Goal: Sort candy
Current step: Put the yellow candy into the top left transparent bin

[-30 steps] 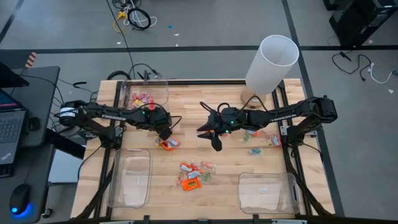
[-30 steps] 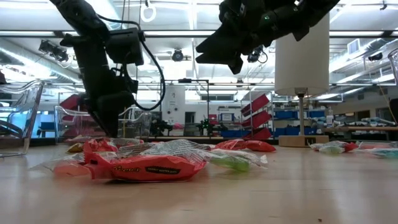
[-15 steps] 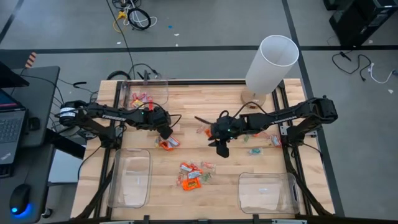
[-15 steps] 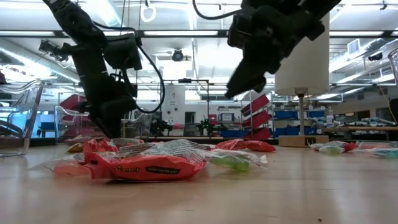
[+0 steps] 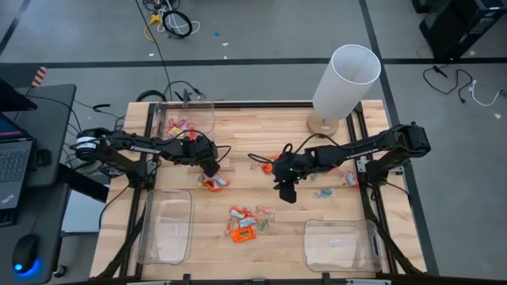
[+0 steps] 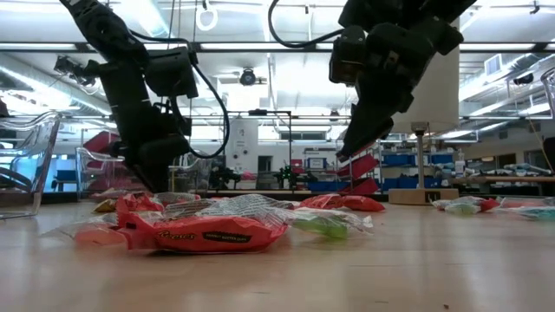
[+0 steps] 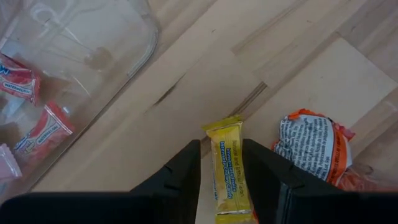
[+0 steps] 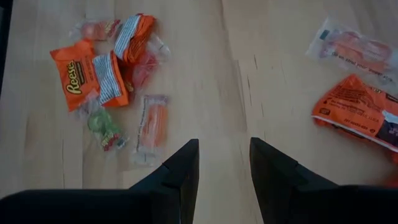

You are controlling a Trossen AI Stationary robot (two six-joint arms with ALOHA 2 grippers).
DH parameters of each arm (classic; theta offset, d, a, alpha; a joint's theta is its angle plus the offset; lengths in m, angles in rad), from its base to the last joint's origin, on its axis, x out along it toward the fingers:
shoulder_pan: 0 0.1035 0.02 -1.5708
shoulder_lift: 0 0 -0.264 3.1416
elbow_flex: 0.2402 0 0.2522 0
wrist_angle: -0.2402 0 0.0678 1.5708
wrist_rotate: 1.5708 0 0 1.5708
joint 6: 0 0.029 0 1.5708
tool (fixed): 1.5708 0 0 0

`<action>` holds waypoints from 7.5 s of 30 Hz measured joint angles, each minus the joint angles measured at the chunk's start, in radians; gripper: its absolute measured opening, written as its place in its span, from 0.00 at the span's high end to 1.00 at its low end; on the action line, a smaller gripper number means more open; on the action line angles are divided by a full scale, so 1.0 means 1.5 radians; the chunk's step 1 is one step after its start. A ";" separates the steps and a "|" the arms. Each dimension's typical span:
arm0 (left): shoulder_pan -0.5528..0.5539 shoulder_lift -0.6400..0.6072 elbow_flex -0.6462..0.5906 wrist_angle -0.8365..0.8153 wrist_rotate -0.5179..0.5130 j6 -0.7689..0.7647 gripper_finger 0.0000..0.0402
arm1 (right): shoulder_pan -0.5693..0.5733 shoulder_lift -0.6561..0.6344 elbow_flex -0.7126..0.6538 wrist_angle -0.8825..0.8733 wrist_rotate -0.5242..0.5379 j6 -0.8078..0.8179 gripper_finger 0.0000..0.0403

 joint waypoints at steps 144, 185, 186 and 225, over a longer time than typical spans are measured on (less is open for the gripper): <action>-0.049 -0.270 0.242 -0.280 -0.083 0.209 0.90 | 0.047 -0.016 0.000 0.296 0.066 -0.282 0.68; 0.211 -0.215 0.197 -0.337 -0.166 0.226 0.93 | -0.007 -0.016 0.000 0.295 0.434 -0.258 0.68; 0.219 -0.205 0.197 -0.320 -0.149 0.243 0.93 | -0.007 -0.016 0.000 0.295 0.434 -0.258 0.68; 0.415 0.015 0.197 -0.209 0.147 0.460 0.93 | -0.006 -0.016 0.000 0.274 0.431 -0.257 0.68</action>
